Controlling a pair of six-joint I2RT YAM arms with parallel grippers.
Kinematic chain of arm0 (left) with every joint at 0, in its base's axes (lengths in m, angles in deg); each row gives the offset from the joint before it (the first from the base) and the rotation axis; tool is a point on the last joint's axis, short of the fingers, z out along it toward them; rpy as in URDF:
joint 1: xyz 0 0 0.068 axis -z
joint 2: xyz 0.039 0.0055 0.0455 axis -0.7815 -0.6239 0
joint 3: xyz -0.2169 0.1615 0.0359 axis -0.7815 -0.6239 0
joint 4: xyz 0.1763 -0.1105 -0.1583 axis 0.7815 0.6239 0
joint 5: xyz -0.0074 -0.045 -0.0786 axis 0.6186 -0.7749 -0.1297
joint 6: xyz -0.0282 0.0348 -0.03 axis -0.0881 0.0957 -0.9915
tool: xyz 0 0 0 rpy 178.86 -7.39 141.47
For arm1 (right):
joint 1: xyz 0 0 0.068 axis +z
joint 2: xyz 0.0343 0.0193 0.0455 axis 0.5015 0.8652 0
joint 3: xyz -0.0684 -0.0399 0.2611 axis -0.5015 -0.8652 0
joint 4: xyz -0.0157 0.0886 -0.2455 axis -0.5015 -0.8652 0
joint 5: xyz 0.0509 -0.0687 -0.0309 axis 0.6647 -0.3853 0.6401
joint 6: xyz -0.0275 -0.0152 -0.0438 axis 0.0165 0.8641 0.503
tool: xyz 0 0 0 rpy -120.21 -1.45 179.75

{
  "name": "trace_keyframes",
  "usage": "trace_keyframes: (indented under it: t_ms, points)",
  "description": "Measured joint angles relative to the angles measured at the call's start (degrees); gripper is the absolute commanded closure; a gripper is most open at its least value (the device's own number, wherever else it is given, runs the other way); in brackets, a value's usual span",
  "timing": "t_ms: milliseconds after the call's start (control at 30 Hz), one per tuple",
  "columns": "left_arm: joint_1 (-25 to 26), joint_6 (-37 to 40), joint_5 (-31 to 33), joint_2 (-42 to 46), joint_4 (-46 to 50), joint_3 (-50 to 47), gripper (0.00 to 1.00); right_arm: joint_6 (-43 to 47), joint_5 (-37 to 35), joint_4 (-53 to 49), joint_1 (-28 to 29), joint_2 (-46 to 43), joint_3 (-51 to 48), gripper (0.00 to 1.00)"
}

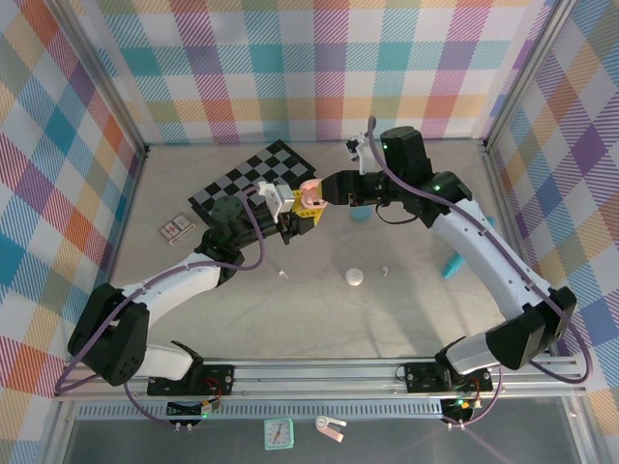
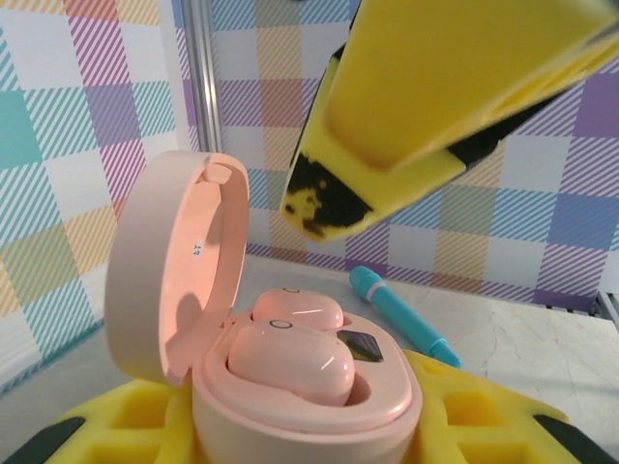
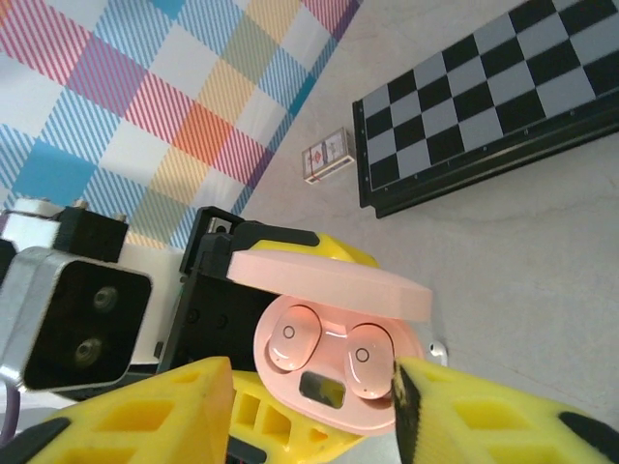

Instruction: Insert the wireless bluetooth earbuds into the charging case

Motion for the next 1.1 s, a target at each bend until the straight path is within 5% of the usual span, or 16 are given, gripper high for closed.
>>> trace_keyframes:
  t_ms: [467,900,1100]
  points:
    - [0.0,2.7,-0.1,2.4,4.8,0.0,0.74,3.0,-2.2,-5.2,-0.8,5.6,12.0,0.51]
    - [0.0,2.7,0.8,4.3,6.0,0.0,0.74,4.9,-0.9,-8.8,-0.9,8.2,10.4,0.55]
    - [0.0,2.6,1.3,4.3,5.5,0.0,0.74,0.2,1.7,-5.3,-2.3,3.9,3.1,0.37]
